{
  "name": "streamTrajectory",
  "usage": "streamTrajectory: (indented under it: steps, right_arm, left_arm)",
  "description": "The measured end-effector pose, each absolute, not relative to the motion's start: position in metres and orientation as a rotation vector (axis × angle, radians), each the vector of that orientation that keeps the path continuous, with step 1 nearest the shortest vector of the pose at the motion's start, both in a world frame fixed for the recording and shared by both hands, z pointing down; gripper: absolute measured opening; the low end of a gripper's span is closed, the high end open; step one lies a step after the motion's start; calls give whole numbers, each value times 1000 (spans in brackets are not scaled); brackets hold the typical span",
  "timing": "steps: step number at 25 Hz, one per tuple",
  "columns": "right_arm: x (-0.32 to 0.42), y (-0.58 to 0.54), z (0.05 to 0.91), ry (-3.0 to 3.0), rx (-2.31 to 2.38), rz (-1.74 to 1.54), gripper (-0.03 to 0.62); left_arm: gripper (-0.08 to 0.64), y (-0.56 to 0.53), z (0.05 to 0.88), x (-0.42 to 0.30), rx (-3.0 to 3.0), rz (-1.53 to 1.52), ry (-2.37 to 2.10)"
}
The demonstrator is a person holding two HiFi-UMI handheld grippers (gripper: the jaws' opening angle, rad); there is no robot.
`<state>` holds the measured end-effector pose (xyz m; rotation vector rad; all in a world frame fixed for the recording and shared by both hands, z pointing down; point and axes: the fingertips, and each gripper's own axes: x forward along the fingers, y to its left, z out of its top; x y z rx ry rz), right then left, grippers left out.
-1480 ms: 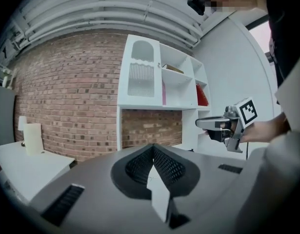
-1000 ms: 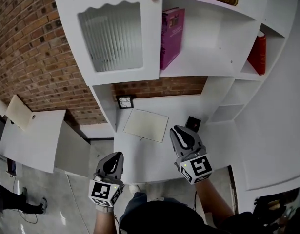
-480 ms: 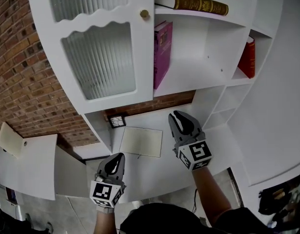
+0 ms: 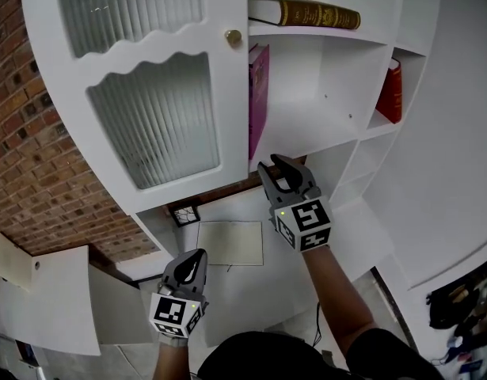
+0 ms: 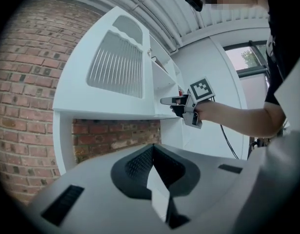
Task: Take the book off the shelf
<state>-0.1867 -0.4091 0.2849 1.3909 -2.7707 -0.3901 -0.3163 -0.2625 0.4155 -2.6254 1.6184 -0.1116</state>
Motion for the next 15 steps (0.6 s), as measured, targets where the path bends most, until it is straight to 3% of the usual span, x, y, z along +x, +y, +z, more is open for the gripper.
streamTrajectory:
  steps: [15]
  right_arm:
    - [-205, -454, 282, -2596, 1516, -422, 106]
  left_arm:
    - [8, -279, 431, -321, -2750, -151, 1442]
